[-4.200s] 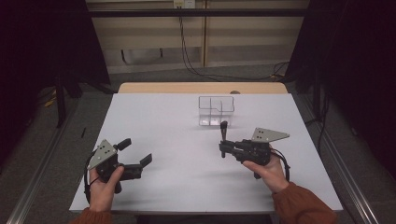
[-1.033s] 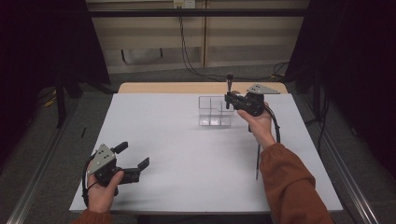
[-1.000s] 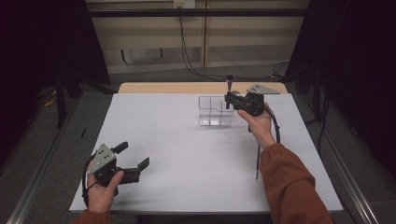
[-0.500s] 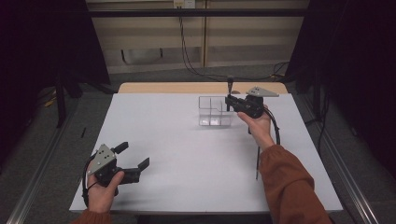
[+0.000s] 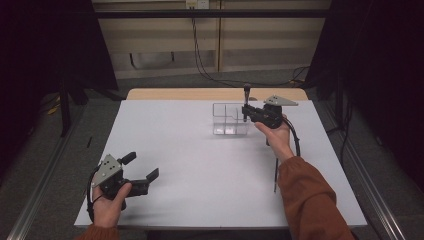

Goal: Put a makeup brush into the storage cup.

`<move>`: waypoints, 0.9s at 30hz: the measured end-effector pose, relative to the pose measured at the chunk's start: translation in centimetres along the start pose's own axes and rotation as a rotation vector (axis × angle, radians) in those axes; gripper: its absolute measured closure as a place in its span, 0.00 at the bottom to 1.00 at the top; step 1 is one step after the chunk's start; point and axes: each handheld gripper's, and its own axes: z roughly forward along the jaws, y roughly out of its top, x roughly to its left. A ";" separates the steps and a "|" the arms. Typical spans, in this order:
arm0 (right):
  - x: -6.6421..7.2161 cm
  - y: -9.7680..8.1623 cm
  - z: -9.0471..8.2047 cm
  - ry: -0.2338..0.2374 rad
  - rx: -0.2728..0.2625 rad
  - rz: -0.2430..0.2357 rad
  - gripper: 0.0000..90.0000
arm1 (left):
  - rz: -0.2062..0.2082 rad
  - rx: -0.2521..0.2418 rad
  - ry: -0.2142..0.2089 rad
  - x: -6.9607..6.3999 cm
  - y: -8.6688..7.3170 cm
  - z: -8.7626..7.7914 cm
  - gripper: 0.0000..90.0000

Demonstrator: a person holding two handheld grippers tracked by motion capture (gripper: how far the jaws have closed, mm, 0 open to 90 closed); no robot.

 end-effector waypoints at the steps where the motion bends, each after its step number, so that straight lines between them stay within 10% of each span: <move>1: 0.0 0.0 0.0 0.001 0.002 0.001 0.88 | 0.004 0.002 0.000 0.0 0.0 0.0 0.03; 27: 0.0 -1.0 0.5 0.000 0.035 0.009 0.86 | 0.025 0.010 0.004 -0.1 0.1 -0.1 0.03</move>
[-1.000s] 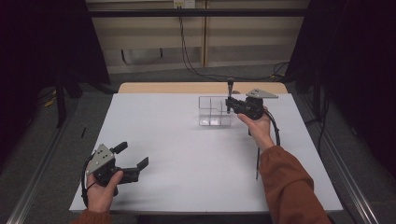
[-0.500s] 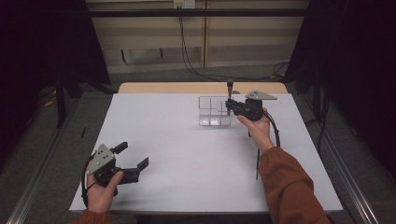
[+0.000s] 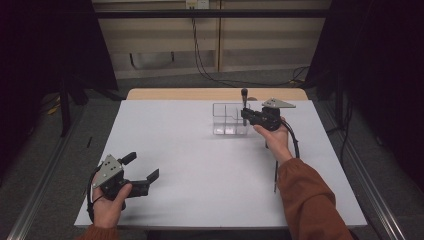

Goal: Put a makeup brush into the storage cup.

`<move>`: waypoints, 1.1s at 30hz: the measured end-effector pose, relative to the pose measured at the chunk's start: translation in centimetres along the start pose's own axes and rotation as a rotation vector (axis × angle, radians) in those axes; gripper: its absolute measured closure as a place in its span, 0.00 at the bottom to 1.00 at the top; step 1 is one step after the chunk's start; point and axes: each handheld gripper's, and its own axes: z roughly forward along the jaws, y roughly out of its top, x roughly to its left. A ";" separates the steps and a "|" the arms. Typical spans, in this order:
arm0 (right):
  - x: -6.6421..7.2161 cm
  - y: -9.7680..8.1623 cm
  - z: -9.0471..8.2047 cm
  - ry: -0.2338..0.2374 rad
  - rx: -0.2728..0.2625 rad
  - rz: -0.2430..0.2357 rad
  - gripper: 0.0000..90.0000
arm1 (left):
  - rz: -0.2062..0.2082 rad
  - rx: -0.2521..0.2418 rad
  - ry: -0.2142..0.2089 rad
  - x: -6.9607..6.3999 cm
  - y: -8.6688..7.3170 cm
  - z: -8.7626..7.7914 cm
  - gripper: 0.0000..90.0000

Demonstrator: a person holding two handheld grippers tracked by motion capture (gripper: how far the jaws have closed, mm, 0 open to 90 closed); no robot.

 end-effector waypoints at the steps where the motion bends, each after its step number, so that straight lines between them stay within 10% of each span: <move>1: 0.0 0.0 0.0 0.000 0.002 0.000 0.85 | 0.001 0.001 0.000 0.0 0.0 0.0 0.03; 18: 0.0 0.2 -0.4 0.013 -0.021 0.020 0.72 | 0.001 0.008 0.000 0.0 0.0 0.0 0.03; 33: 0.3 0.5 -1.9 0.031 -0.047 0.026 0.27 | -0.002 0.002 0.003 0.1 0.0 -0.1 0.03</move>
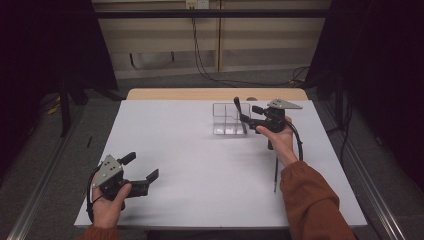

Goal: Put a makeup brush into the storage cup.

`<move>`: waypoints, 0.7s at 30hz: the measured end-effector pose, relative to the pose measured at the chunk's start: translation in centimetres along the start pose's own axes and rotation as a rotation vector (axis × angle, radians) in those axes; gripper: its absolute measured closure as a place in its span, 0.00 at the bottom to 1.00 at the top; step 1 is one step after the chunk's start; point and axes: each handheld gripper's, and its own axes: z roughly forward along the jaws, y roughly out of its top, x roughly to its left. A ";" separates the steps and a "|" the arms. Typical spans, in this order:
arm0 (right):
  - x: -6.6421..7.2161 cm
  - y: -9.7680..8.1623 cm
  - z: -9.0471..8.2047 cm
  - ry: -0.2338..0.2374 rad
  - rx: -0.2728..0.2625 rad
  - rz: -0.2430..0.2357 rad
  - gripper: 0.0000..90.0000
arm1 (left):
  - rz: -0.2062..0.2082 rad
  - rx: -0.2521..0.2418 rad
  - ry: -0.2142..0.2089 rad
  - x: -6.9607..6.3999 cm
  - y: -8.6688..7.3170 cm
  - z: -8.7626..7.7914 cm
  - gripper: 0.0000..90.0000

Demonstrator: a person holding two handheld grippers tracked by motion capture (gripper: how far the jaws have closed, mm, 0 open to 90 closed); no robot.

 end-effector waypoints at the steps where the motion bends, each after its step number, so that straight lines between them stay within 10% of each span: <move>1: 0.0 0.0 -0.2 0.001 -0.002 0.001 0.25 | 0.005 0.000 0.001 0.0 0.0 0.0 0.03; 21: 0.9 0.0 -4.2 0.023 0.029 0.006 0.02 | 0.006 -0.002 -0.002 0.0 0.0 0.0 0.03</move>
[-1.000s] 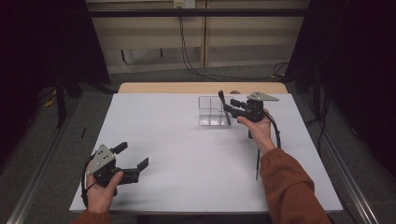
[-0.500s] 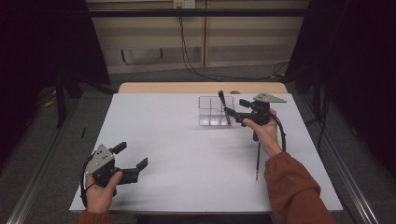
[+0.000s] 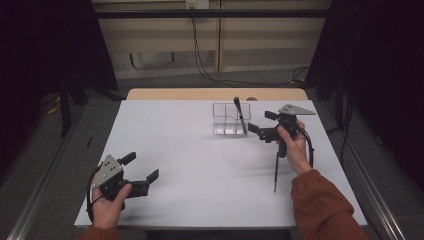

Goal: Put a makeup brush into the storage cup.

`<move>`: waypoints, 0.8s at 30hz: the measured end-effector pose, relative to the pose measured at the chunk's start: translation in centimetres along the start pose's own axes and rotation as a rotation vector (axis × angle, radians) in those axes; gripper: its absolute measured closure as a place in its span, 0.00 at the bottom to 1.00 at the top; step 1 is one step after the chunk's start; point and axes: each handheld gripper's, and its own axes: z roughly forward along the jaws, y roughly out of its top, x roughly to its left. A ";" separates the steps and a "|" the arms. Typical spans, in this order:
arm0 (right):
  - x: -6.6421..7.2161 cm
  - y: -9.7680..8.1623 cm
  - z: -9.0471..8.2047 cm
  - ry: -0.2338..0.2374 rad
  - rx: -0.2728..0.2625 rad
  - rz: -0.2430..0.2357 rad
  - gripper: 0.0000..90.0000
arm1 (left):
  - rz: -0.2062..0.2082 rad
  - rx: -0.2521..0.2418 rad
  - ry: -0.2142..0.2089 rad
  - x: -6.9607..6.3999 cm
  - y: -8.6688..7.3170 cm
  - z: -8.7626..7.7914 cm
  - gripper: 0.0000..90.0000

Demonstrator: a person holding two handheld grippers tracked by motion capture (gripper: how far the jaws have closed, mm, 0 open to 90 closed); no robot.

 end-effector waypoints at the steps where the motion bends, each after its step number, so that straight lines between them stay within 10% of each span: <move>1: 0.1 0.0 -0.2 -0.006 -0.001 -0.006 0.02 | -0.002 -0.001 0.001 0.0 0.0 0.0 0.03; 24: 0.0 -1.7 -4.6 0.004 0.006 -0.031 0.00 | 0.002 0.001 0.002 0.0 0.0 0.0 0.03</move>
